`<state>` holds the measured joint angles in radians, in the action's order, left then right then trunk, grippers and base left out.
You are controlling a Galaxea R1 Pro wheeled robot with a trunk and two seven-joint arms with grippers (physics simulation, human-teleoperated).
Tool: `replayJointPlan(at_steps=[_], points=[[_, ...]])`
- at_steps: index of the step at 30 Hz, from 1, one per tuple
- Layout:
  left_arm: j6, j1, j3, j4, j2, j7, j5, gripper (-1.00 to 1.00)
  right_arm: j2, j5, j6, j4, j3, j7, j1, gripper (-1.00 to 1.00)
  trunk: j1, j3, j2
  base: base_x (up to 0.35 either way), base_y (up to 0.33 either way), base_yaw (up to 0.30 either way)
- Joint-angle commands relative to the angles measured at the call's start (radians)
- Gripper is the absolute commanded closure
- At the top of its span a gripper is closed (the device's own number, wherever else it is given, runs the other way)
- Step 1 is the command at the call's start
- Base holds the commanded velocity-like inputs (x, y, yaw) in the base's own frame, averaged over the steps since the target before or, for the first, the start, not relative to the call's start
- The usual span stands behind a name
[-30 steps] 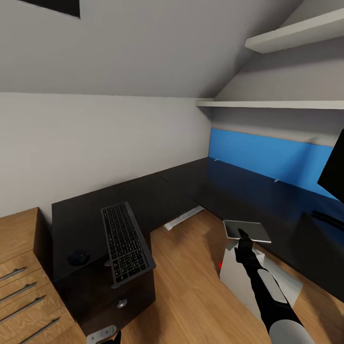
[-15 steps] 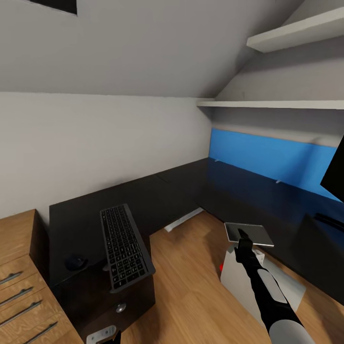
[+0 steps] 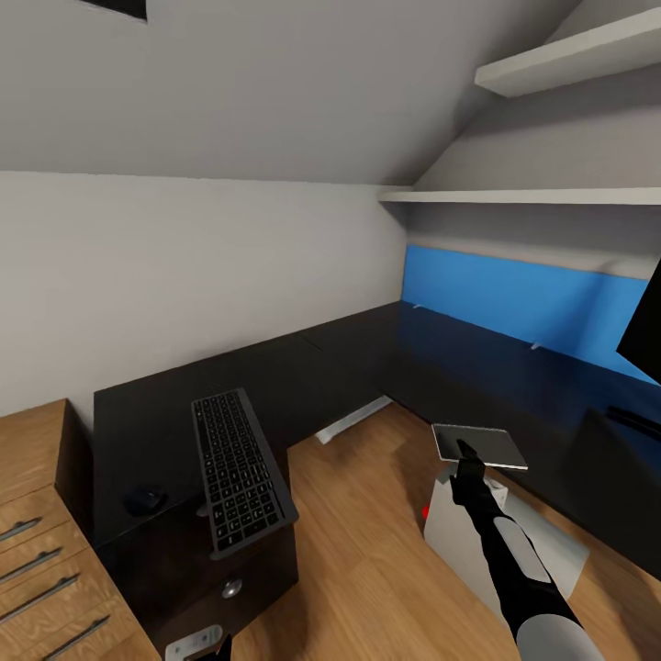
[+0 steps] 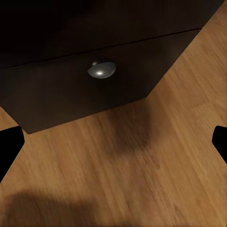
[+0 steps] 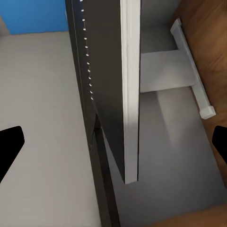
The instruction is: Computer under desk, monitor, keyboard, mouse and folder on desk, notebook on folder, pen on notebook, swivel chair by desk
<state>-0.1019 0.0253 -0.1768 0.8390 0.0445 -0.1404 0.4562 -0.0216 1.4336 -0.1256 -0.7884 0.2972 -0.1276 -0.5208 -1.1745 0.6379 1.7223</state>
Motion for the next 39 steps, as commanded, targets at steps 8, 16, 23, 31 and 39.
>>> replayJointPlan(at_steps=[8, 16, 23, 31, 39], points=[[-0.006, 0.001, -0.008, -0.001, 0.003, -0.005, 0.009, -1.00, -0.001, 0.007, -0.008, 0.000, 0.005, -0.003, -0.001, -1.00, 0.000, 0.001, 0.000, 0.007, 0.000, 0.000], [-0.007, 0.001, -0.008, -0.001, 0.003, -0.005, 0.009, -1.00, -0.001, 0.007, -0.008, 0.000, 0.005, -0.003, -0.001, -1.00, 0.000, 0.001, 0.000, 0.107, 0.000, 0.000], [-0.007, 0.001, -0.007, -0.001, 0.004, -0.005, 0.009, -1.00, -0.001, 0.007, -0.008, 0.000, 0.005, -0.003, -0.001, -1.00, 0.000, 0.001, 0.000, 0.010, 0.000, 0.000], [-0.007, 0.001, -0.007, -0.001, 0.004, -0.005, 0.009, -1.00, 0.000, 0.007, -0.009, 0.000, 0.005, -0.003, -0.001, -1.00, 0.000, 0.001, 0.000, 0.050, 0.000, 0.000], [-0.006, 0.001, -0.007, -0.001, 0.003, -0.005, 0.009, -1.00, 0.000, 0.008, -0.010, 0.000, 0.005, -0.003, -0.001, -1.00, 0.000, 0.001, 0.000, 0.068, 0.000, 0.000]])
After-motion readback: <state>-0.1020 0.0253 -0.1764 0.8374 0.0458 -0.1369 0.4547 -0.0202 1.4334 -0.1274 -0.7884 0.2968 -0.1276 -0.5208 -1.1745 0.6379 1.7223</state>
